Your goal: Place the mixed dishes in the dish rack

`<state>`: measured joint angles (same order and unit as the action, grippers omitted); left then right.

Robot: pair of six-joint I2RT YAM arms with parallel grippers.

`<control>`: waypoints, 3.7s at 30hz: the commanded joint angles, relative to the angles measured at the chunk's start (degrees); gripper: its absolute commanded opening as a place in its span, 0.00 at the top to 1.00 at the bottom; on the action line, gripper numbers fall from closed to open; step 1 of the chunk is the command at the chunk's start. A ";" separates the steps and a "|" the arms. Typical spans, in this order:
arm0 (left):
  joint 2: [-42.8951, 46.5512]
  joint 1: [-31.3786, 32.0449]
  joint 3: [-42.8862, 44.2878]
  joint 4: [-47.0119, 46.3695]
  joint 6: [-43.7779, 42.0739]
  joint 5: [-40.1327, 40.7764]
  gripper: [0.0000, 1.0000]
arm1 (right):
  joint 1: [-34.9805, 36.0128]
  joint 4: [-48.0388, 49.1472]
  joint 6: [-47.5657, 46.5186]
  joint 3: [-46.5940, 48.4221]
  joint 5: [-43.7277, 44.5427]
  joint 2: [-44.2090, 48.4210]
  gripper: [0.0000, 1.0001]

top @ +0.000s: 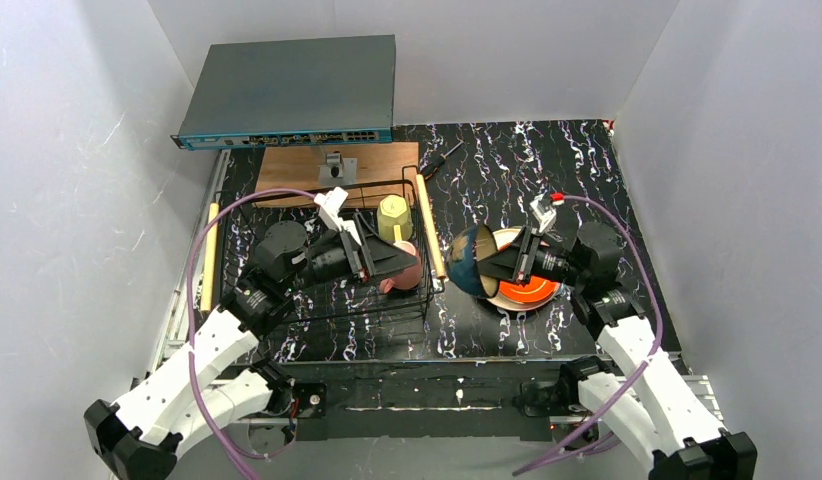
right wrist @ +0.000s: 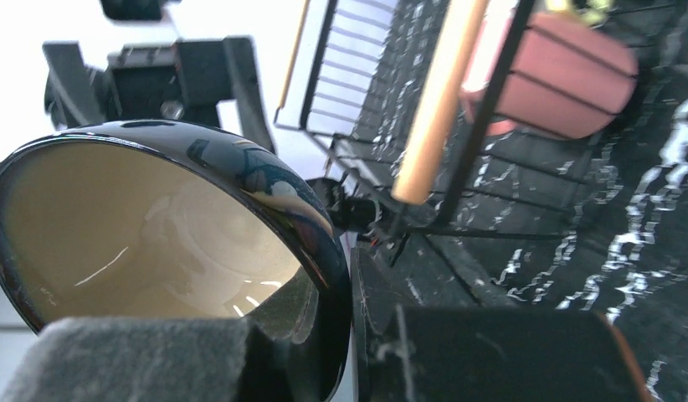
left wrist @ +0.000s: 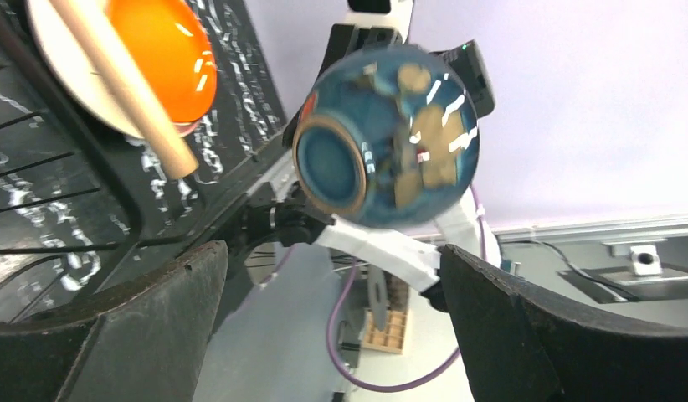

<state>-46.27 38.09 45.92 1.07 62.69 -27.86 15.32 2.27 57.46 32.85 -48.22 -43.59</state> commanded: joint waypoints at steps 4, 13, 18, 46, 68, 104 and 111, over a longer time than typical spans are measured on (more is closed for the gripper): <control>-2.82 3.84 1.33 -12.40 5.01 -3.40 0.02 | 8.29 11.39 5.19 -0.40 3.87 0.79 0.99; -3.37 11.12 5.64 -4.72 -1.57 3.12 0.02 | 14.09 14.57 5.66 -0.39 7.93 -1.39 0.99; -3.01 11.37 4.72 -4.31 -0.99 4.39 0.02 | 15.09 13.49 4.93 -0.03 8.86 -0.96 0.99; -7.14 15.69 14.48 11.64 -9.42 16.57 0.12 | 20.91 6.03 -1.57 3.20 16.91 -3.62 0.99; -9.64 17.63 17.37 16.30 -9.31 22.22 0.16 | 22.21 3.18 -3.77 3.39 21.89 -2.78 0.99; -8.49 17.65 15.90 11.55 -9.51 22.25 0.88 | 23.74 1.05 -5.87 5.22 24.32 -3.68 0.86; -7.68 17.64 15.75 12.56 -9.34 23.11 1.00 | 23.90 1.07 -5.89 5.00 24.42 -3.63 0.53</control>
<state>-57.05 55.31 60.81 18.34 53.54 -4.88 38.76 0.10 51.55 35.15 -23.00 -47.40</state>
